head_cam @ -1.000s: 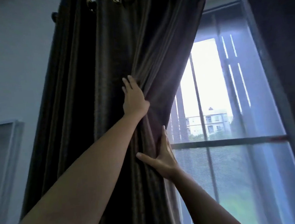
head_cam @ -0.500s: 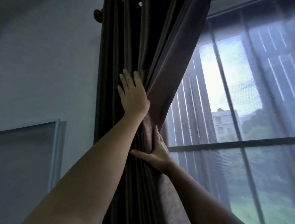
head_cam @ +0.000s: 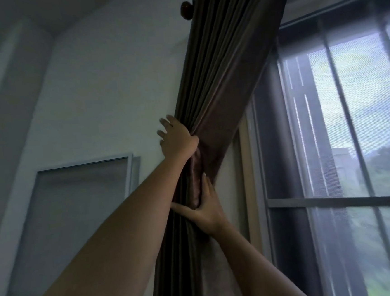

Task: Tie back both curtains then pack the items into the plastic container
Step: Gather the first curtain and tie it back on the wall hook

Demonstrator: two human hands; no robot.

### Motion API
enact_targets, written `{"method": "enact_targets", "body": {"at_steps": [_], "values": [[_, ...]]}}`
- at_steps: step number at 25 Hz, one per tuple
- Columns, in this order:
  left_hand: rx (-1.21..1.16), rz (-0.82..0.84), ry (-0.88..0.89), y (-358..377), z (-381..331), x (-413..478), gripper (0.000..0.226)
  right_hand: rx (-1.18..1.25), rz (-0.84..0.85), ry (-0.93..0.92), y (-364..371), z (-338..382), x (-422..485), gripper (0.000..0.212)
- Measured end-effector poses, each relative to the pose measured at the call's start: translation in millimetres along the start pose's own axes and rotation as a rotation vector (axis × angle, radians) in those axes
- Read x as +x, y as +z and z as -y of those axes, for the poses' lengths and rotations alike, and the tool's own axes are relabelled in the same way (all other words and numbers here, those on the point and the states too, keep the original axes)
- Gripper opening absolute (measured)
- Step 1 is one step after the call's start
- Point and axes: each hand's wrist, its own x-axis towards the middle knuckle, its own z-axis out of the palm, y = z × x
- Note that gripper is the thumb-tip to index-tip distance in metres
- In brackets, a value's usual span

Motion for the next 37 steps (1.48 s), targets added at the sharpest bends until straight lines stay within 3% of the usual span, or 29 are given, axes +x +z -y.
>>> {"method": "enact_targets", "body": {"at_steps": [5,11,14,18,22,25,31,37], "values": [[0.000,0.034,-0.010,-9,37,10,0.081,-0.094,0.072,0.010,38,14,12,0.135],[-0.069,0.004,0.127,-10,43,-12,0.051,-0.106,-0.013,0.024,40,6,-12,0.130],[-0.126,0.021,0.130,-9,33,-30,0.060,-0.139,0.003,0.039,25,3,-24,0.130],[-0.160,0.092,0.088,-7,15,-54,0.098,-0.192,0.112,0.079,-8,3,-45,0.134],[0.011,0.046,0.132,-7,-23,-85,0.115,-0.220,0.200,0.125,-66,11,-75,0.134],[0.062,-0.036,0.227,-6,-66,-115,0.110,-0.268,0.151,0.125,-120,12,-104,0.131],[-0.094,-0.065,0.316,20,-185,-188,0.081,-0.471,0.053,0.194,-272,-4,-184,0.117],[-0.281,0.048,0.391,71,-317,-277,0.070,-0.739,-0.114,0.290,-437,-20,-273,0.116]]}}
